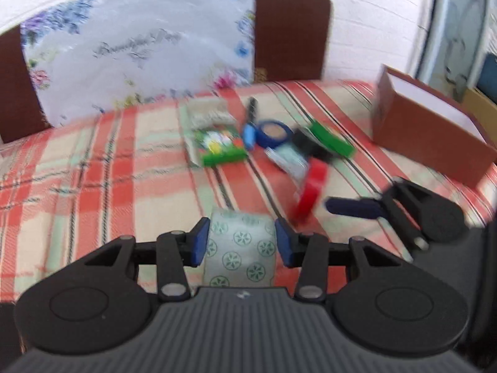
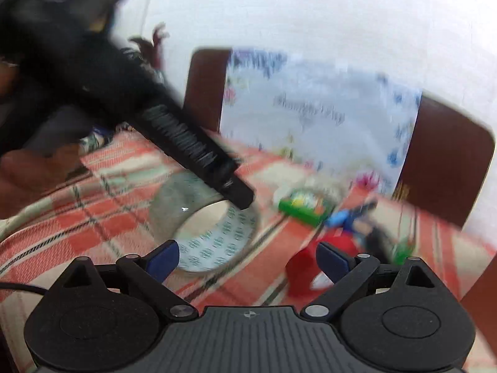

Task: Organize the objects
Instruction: 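Grasp the clear patterned packing-tape roll with the left tool, then carry the clear tape roll into the brown box and open the left tool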

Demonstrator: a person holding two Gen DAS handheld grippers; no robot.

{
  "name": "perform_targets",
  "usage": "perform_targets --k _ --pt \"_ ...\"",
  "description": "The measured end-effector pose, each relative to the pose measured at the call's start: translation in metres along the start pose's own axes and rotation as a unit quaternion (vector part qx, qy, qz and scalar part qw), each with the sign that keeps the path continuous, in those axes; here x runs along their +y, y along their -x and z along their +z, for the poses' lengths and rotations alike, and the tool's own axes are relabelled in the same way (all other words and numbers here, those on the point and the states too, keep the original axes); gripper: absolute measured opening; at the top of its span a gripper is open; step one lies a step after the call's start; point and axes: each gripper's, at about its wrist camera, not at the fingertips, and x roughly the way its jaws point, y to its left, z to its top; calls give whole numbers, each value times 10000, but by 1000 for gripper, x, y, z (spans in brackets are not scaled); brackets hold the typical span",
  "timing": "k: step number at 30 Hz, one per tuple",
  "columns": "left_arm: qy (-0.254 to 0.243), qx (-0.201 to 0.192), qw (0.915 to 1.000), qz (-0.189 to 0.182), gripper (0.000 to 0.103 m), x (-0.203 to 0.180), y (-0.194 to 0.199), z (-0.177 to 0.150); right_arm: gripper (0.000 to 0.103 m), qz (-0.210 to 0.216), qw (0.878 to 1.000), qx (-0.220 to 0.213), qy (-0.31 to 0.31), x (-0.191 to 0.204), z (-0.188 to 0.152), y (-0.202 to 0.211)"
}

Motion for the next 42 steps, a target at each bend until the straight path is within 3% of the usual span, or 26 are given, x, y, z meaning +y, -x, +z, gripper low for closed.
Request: perform_targets --k 2,4,5,9,12,16,19,22,23,25,27,28,30,32,35,38,42 --pt "-17 -83 9993 -358 55 0 9 -6 93 82 9995 254 -194 -3 -4 -4" --pt "-33 -337 9971 -683 82 -2 19 -9 93 128 9982 454 -373 -6 -9 -2" --pt "-58 -454 9960 -762 86 -4 22 -10 93 111 9974 559 -447 -8 -12 -1" --pt "-79 -735 9943 -774 87 0 33 -11 93 -108 9949 797 -606 -12 -21 8" --pt "410 -879 9936 -573 86 26 42 -13 94 -159 9939 844 -699 -15 -24 21" --pt "1031 -626 9926 -117 79 59 39 -22 95 -72 9951 818 -554 -6 -25 34" --pt "989 -372 9939 -328 79 49 33 -27 96 59 9957 808 -448 -5 -20 28" --pt "769 -40 9966 -310 78 29 15 -26 96 190 9947 874 -505 -5 -18 23" --pt "739 123 9968 -286 73 27 8 -28 96 250 9943 897 -523 -5 -18 21" --pt "693 533 9960 -200 45 24 -11 -33 96 334 9933 953 -568 -4 -18 17" --pt "682 884 9936 -161 27 21 -28 -39 96 414 9921 998 -638 -6 -18 8" --pt "745 944 9926 -191 26 20 -31 -42 95 462 9915 1010 -675 -7 -19 3" --pt "697 930 9932 27 25 15 -25 -39 81 792 9886 1037 -758 -7 -19 -6" --pt "590 770 9952 129 25 6 -12 -25 81 894 9879 1000 -777 -5 -17 -7" --pt "282 395 9988 54 25 -21 7 11 81 747 9941 555 -562 -16 -7 16" --pt "-188 -71 9997 -129 25 -70 8 58 81 232 9989 32 -394 -45 1 48" --pt "-843 -607 9929 -585 25 -150 -14 111 81 -891 9949 -336 -336 -106 1 85"
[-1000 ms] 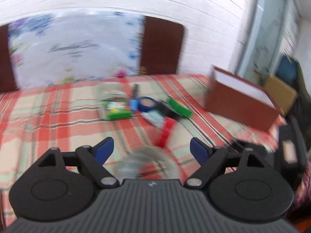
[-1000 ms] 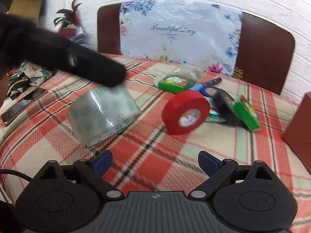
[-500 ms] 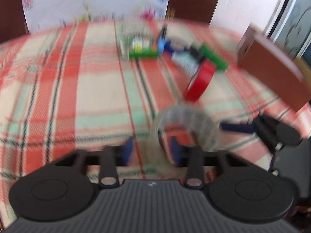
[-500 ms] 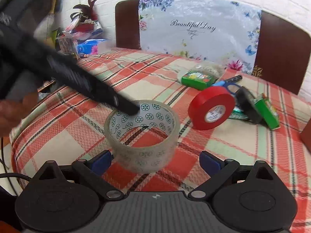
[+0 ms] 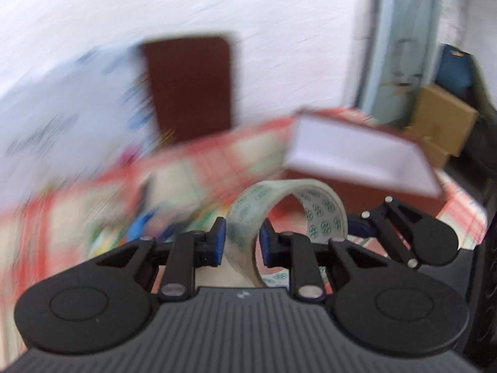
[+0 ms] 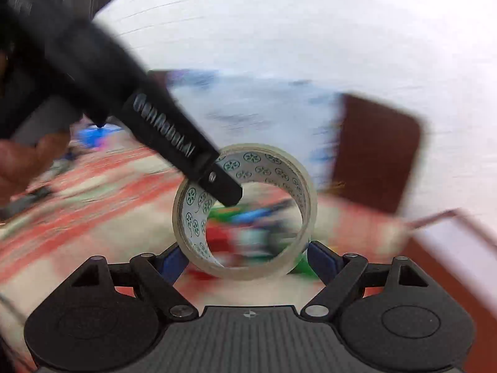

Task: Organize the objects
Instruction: 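Carry the clear tape roll into the brown box and open the left tool, then grasp the red tape roll with the left tool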

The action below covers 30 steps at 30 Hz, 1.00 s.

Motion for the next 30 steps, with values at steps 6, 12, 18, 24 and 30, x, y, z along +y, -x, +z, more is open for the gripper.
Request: perform_targets --k 6,12,18,24,30 --pt "-382 -292 9968 -639 26 -77 -78 60 81 -1321 9902 54 -444 -114 -13 19" --pt "-277 112 9970 -707 32 -105 -141 64 81 -1531 9822 434 -998 -193 -33 4" --pt "-244 -17 9979 -596 40 -87 -109 49 82 -1658 9786 262 -1191 -195 -45 10" --pt "236 -455 9983 270 50 7 -17 10 82 -1189 9842 -574 -1179 -151 -34 42" --pt "1052 581 9836 1346 50 99 11 -66 80 158 9948 -85 -1001 -67 -36 -3"
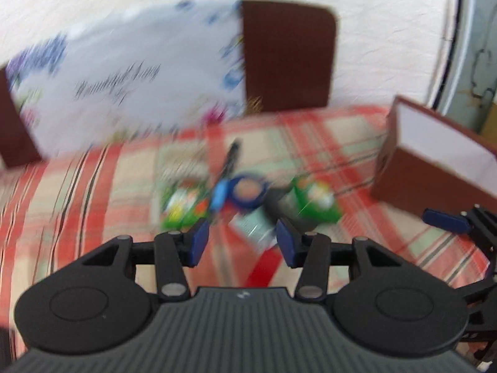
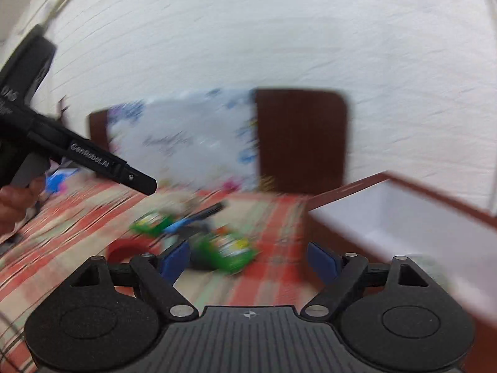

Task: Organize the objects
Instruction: 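Grasp the red tape roll with the left tool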

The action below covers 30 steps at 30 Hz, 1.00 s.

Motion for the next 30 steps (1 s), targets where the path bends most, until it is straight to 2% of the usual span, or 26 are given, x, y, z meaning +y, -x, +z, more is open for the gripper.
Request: perform_targets --k 3,5,6,7,8,11,15,17,20,21,24,26,27,28,30 --pt "320 180 9992 -177 50 22 -3 -27 74 464 9976 471 192 47 -8 -42" --pt "314 121 9985 -425 50 22 -4 -35 73 651 9948 669 394 77 -7 -64" --pt "260 60 9982 -541 54 19 -5 -36 74 658 9936 732 554 91 -7 -70" --pt "204 3 9979 -620 64 15 -5 -38 75 658 9921 798 704 104 -7 -81" --pt "107 -33 9977 -661 66 10 -8 -38 75 663 9908 869 802 112 -5 -85" --pt "-123 37 9984 -555 61 3 -28 -33 75 653 9873 1111 932 127 -4 -95" --pt "669 35 9962 -557 55 52 -45 -25 75 596 9862 1128 1058 141 3 -107" --pt "964 -42 9933 -643 56 74 -43 -24 76 606 9861 1014 1168 148 8 -110" --pt "1060 -10 9911 -804 60 85 -43 -22 79 623 9841 1031 1305 157 8 -122" --pt "1056 19 9914 -774 64 86 -46 -23 79 647 9830 1111 1311 159 6 -128" --pt "1223 259 9886 -844 64 88 -64 -28 86 562 9825 1214 1294 164 -1 -146" --pt "1398 390 9835 -1078 62 89 -77 -30 90 518 9849 1182 1155 163 -2 -150" --pt "1460 458 9808 -1206 57 87 -84 -30 90 511 9858 1178 1080 162 -2 -152" --pt "1487 540 9787 -1311 46 85 -90 -31 90 505 9865 1172 1027 161 -2 -153" --pt "1399 522 9811 -1228 35 79 -97 -31 90 516 9876 1178 900 159 -3 -156"
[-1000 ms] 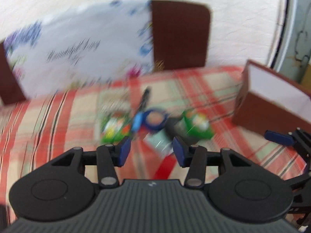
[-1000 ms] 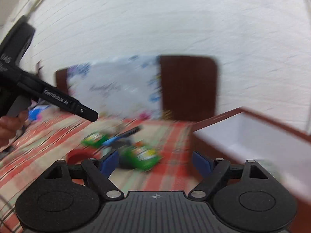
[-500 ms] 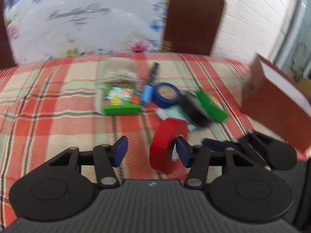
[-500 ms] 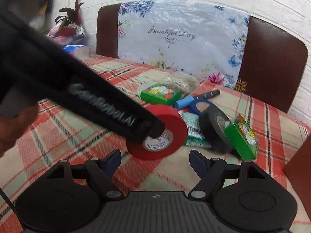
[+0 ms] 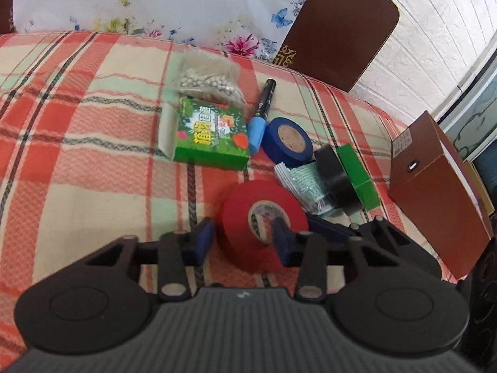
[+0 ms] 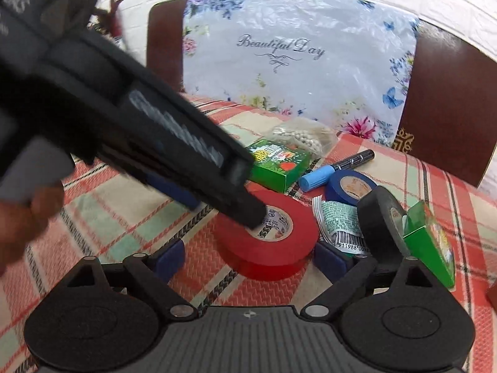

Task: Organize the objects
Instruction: 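Grasp the red tape roll with the left tool, then carry the red tape roll into the brown box and release it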

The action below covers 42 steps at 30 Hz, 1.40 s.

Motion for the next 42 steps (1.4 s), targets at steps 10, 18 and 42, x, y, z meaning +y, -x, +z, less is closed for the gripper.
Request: perform_targets --k 10,18,42 --pt "-718 -413 9965 -74 32 -72 58 6 70 -185 9969 -747 -179 -15 -5 59" --pt "-2032 -597 9725 -970 32 -230 19 20 70 -1665 9731 -1445 -661 -108 -21 154" --pt "-2704 -233 9500 -1545 36 -326 -25 -23 73 -2965 9288 -1521 -1623 -215 -111 240"
